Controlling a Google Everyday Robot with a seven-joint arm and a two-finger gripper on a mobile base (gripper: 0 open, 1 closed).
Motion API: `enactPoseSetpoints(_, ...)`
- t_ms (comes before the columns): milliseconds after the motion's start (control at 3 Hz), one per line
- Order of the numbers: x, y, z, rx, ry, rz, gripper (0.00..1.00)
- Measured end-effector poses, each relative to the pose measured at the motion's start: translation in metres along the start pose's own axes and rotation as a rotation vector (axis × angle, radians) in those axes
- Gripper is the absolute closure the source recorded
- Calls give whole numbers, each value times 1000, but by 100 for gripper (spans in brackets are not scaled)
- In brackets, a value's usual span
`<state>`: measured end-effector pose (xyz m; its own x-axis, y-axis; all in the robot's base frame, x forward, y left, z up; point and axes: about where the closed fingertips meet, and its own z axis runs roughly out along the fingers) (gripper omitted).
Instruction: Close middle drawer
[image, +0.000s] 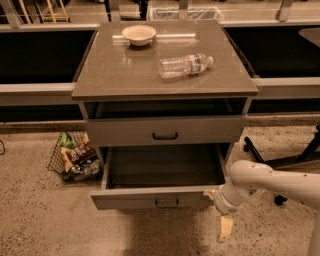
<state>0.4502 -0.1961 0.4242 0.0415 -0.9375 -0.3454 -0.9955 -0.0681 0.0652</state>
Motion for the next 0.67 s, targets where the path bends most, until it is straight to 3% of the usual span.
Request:
enactPoseSetpoints(333,23,-15,4,3,-27,45,0)
enactPoseSetpoints(667,31,-34,3,32,-41,49,14)
